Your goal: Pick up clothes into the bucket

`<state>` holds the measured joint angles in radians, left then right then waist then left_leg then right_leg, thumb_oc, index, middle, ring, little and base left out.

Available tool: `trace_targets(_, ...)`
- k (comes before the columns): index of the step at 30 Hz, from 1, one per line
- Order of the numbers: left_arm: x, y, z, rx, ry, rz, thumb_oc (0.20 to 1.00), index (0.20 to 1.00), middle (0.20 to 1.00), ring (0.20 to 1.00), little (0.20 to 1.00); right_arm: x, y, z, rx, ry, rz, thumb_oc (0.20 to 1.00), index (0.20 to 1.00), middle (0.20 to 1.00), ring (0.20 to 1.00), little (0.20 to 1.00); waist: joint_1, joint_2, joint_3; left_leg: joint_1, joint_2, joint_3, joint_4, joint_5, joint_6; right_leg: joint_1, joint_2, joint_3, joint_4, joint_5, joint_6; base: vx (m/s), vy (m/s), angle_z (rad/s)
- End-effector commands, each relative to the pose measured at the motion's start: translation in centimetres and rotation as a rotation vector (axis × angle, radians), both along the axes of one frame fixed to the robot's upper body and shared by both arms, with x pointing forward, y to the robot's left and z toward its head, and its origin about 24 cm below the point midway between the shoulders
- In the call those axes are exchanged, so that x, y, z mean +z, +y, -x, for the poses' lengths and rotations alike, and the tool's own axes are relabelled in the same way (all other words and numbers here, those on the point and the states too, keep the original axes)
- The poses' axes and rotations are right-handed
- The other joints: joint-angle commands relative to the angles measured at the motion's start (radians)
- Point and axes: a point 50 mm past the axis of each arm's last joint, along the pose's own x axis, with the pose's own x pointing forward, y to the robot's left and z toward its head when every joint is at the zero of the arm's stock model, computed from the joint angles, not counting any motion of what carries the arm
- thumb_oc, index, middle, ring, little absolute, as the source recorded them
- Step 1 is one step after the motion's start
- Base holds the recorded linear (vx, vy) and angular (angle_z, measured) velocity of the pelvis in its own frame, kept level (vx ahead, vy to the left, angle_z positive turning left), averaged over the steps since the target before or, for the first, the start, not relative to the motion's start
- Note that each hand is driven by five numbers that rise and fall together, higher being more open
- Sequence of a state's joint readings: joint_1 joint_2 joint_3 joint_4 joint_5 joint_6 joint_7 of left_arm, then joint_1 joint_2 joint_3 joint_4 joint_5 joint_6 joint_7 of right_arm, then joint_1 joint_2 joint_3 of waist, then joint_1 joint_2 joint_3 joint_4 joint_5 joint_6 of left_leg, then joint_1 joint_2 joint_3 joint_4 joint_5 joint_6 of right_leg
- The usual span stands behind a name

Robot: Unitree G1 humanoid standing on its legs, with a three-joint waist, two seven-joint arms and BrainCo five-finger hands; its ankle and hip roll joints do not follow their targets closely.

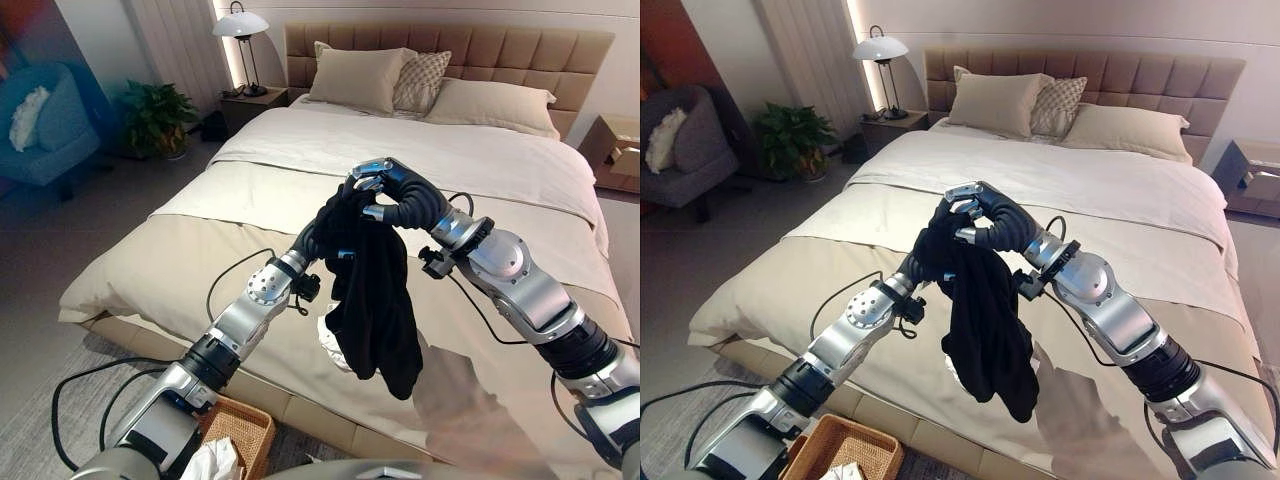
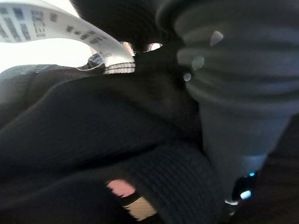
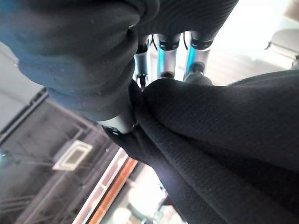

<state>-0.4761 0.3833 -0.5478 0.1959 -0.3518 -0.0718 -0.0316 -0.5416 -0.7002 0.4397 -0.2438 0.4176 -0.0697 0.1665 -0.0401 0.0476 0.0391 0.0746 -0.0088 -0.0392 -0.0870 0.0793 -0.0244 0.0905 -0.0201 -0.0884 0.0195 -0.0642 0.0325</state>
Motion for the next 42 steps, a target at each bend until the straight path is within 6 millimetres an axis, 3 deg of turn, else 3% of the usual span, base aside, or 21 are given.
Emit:
trace_targets(1, -1.7, -0.4, -0.3, -0.023, 0.105, 0.009, 1.000, 1.000, 1.000, 1.000, 1.000, 4.7, 1.4, 2.9, 0.161, -0.188, -0.227, 0.200, 0.200, 0.200, 0.200, 0.200, -0.002, -0.041, -0.054, -0.004, -0.028, 0.041, 0.054, -0.090, 0.044, -0.049, -0.041, 0.026, -0.012, 0.076, 0.055, 0.01, 0.014, -0.10)
trace_targets(2, -1.9, -0.3, -0.1, -0.036, 0.156, 0.080, 0.495, 0.495, 0.495, 0.495, 0.495, 4.5, 1.4, 2.9, 0.154, -0.183, -0.229, 0.200, 0.200, 0.200, 0.200, 0.200, -0.003, -0.041, -0.055, -0.002, -0.029, 0.041, 0.053, -0.089, 0.044, -0.049, -0.041, 0.027, -0.013, 0.077, 0.055, 0.01, 0.009, -0.04)
trace_targets(3, -1.9, -0.3, -0.1, -0.036, 0.156, 0.080, 0.388, 0.388, 0.388, 0.388, 0.388, 4.5, 1.4, 2.9, 0.154, -0.183, -0.229, 0.200, 0.200, 0.200, 0.200, 0.200, -0.003, -0.041, -0.055, -0.002, -0.029, 0.041, 0.053, -0.089, 0.044, -0.048, -0.041, 0.027, -0.013, 0.077, 0.055, 0.01, 0.009, -0.03)
trace_targets(4, -1.9, -0.3, -0.1, -0.036, 0.156, 0.080, 0.200, 0.200, 0.200, 0.200, 0.200, 4.5, 1.4, 2.9, 0.154, -0.183, -0.229, 0.200, 0.200, 0.200, 0.200, 0.200, -0.003, -0.041, -0.055, -0.002, -0.029, 0.041, 0.052, -0.089, 0.044, -0.048, -0.041, 0.027, -0.013, 0.077, 0.055, 0.00, 0.000, 0.00)
trace_targets(7, -2.3, 0.1, 0.4, -0.039, 0.248, 0.231, 0.200, 0.200, 0.200, 0.200, 0.200, 3.8, 1.3, 2.6, 0.136, -0.160, -0.229, 0.200, 0.200, 0.200, 0.200, 0.200, -0.001, -0.042, -0.058, 0.001, -0.030, 0.036, 0.052, -0.089, 0.045, -0.046, -0.043, 0.025, -0.013, 0.077, 0.056, 0.00, 0.000, 0.00)
trace_targets(8, -2.3, 0.2, 0.5, -0.044, 0.271, 0.265, 0.200, 0.200, 0.200, 0.200, 0.200, 3.6, 1.2, 2.5, 0.125, -0.154, -0.228, 0.354, 0.354, 0.354, 0.354, 0.354, 0.000, -0.043, -0.059, 0.002, -0.030, 0.034, 0.051, -0.089, 0.045, -0.045, -0.043, 0.024, -0.013, 0.076, 0.056, 0.00, 0.000, 0.00)
trace_targets(9, -2.2, 0.4, 0.5, -0.040, 0.275, 0.285, 0.200, 0.200, 0.200, 0.200, 0.200, 3.4, 1.1, 2.5, 0.116, -0.149, -0.230, 0.708, 0.708, 0.708, 0.708, 0.708, 0.001, -0.044, -0.060, 0.002, -0.031, 0.033, 0.051, -0.090, 0.045, -0.043, -0.044, 0.023, -0.013, 0.076, 0.056, 0.00, 0.000, 0.00)
trace_targets(10, -2.2, 0.9, 0.6, -0.027, 0.299, 0.352, 0.200, 0.200, 0.200, 0.200, 0.200, 2.9, 0.8, 2.2, 0.087, -0.141, -0.234, 1.000, 1.000, 1.000, 1.000, 1.000, 0.003, -0.044, -0.062, 0.004, -0.031, 0.031, 0.051, -0.091, 0.046, -0.040, -0.045, 0.019, -0.013, 0.074, 0.056, 0.00, 0.000, 0.00)
trace_targets(11, -2.2, 0.9, 0.6, -0.026, 0.299, 0.353, 0.200, 0.200, 0.200, 0.200, 0.200, 2.9, 0.8, 2.2, 0.087, -0.140, -0.234, 1.000, 1.000, 1.000, 1.000, 1.000, 0.003, -0.044, -0.063, 0.004, -0.031, 0.031, 0.051, -0.091, 0.046, -0.040, -0.045, 0.019, -0.014, 0.074, 0.056, 0.00, 0.000, 0.00)
trace_targets(12, -3.5, 2.9, 1.4, 0.023, 0.312, 0.347, 0.200, 0.200, 0.200, 0.200, 0.200, 2.6, -0.3, 1.8, 0.019, -0.139, -0.223, 1.000, 1.000, 1.000, 1.000, 1.000, 0.013, -0.047, -0.061, 0.006, -0.032, 0.028, 0.050, -0.090, 0.047, -0.037, -0.047, 0.017, -0.014, 0.073, 0.054, 0.00, 0.000, 0.00)
trace_targets(13, -3.5, 3.0, 1.4, 0.024, 0.313, 0.347, 0.200, 0.200, 0.200, 0.200, 0.200, 2.5, -0.2, 1.8, 0.020, -0.137, -0.223, 1.000, 1.000, 1.000, 1.000, 1.000, 0.012, -0.047, -0.063, 0.006, -0.032, 0.029, 0.050, -0.091, 0.047, -0.036, -0.047, 0.017, -0.014, 0.073, 0.054, 0.00, 0.000, 0.00)
trace_targets(14, -3.9, 4.4, 2.0, 0.048, 0.326, 0.370, 0.200, 0.200, 0.200, 0.200, 0.200, 2.5, -0.8, 1.7, 0.000, -0.147, -0.227, 1.000, 1.000, 1.000, 1.000, 1.000, 0.021, -0.049, -0.062, 0.007, -0.033, 0.027, 0.050, -0.091, 0.047, -0.035, -0.047, 0.016, -0.014, 0.073, 0.054, 0.00, 0.000, 0.00)
trace_targets(18, -2.4, 5.3, 2.2, 0.079, 0.276, 0.477, 0.200, 0.200, 0.200, 0.200, 0.200, 0.8, -2.6, 1.5, -0.099, -0.091, -0.260, 1.000, 1.000, 1.000, 1.000, 1.000, 0.032, -0.054, -0.061, 0.005, -0.036, 0.015, 0.050, -0.087, 0.048, -0.032, -0.051, 0.004, -0.013, 0.072, 0.055, 0.00, 0.006, 0.04)
trace_targets(21, -2.3, 7.3, 2.3, 0.168, 0.242, 0.500, 0.200, 0.200, 0.200, 0.200, 0.200, -0.5, -4.3, 1.5, -0.202, -0.067, -0.263, 1.000, 1.000, 1.000, 1.000, 1.000, 0.039, -0.058, -0.059, 0.005, -0.037, 0.005, 0.047, -0.085, 0.049, -0.029, -0.052, -0.005, -0.015, 0.071, 0.054, 0.00, 0.003, 0.08)
trace_targets(23, -0.4, 9.4, 1.6, 0.246, 0.142, 0.497, 0.200, 0.200, 0.200, 0.200, 0.200, -1.9, -5.7, 1.5, -0.278, -0.022, -0.276, 1.000, 1.000, 1.000, 1.000, 1.000, 0.037, -0.060, -0.057, 0.004, -0.037, 0.001, 0.045, -0.084, 0.047, -0.028, -0.053, -0.009, -0.015, 0.071, 0.055, 0.00, 0.001, 0.05)
trace_targets(28, -1.7, 12.4, 4.6, 0.402, 0.110, 0.491, 0.200, 0.200, 0.200, 0.200, 0.200, -5.9, -10.3, 2.3, -0.540, 0.094, -0.239, 1.000, 1.000, 1.000, 1.000, 1.000, 0.047, -0.074, -0.057, 0.001, -0.037, -0.013, 0.040, -0.082, 0.049, -0.025, -0.054, -0.026, -0.018, 0.067, 0.053, 0.01, 0.001, 0.08)
trace_targets(34, -4.1, 18.6, 7.8, 0.694, 0.119, 0.380, 0.200, 0.200, 0.200, 0.200, 0.200, -13.1, -15.2, 4.9, -0.818, 0.359, -0.170, 1.000, 1.000, 1.000, 1.000, 1.000, 0.061, -0.087, -0.032, -0.016, -0.036, -0.039, 0.039, -0.071, 0.047, -0.035, -0.053, -0.051, -0.012, 0.064, 0.050, -0.01, 0.013, 0.12)
trace_targets(36, -5.2, 20.6, 8.9, 0.805, 0.146, 0.350, 0.200, 0.200, 0.200, 0.200, 0.200, -16.4, -16.7, 6.4, -0.925, 0.482, -0.111, 1.000, 1.000, 1.000, 1.000, 1.000, 0.065, -0.092, -0.016, -0.029, -0.036, -0.047, 0.041, -0.068, 0.047, -0.043, -0.054, -0.062, -0.011, 0.064, 0.051, -0.04, 0.010, 0.17)
trace_targets(37, -5.2, 20.6, 8.9, 0.805, 0.146, 0.350, 0.200, 0.200, 0.200, 0.200, 0.200, -16.4, -16.6, 6.4, -0.925, 0.482, -0.111, 1.000, 1.000, 1.000, 1.000, 1.000, 0.065, -0.092, -0.017, -0.029, -0.036, -0.047, 0.041, -0.068, 0.047, -0.043, -0.054, -0.063, -0.011, 0.064, 0.051, -0.05, 0.017, 0.17)
trace_targets(39, -6.3, 22.9, 10.2, 0.957, 0.165, 0.303, 0.200, 0.200, 0.200, 0.200, 0.200, -21.7, -17.9, 8.9, -1.072, 0.688, -0.030, 1.000, 1.000, 1.000, 1.000, 1.000, 0.074, -0.099, 0.015, -0.050, -0.037, -0.058, 0.051, -0.064, 0.048, -0.057, -0.054, -0.077, -0.005, 0.066, 0.050, -0.07, 0.020, 0.14)
trace_targets(42, -6.6, 24.4, 10.8, 1.062, 0.154, 0.303, 0.200, 0.200, 0.200, 0.200, 0.200, -26.1, -18.1, 10.9, -1.151, 0.872, 0.046, 1.000, 1.000, 1.000, 1.000, 1.000, 0.086, -0.111, 0.059, -0.084, -0.041, -0.068, 0.071, -0.061, 0.049, -0.079, -0.055, -0.087, 0.005, 0.069, 0.050, -0.10, 0.009, 0.07)
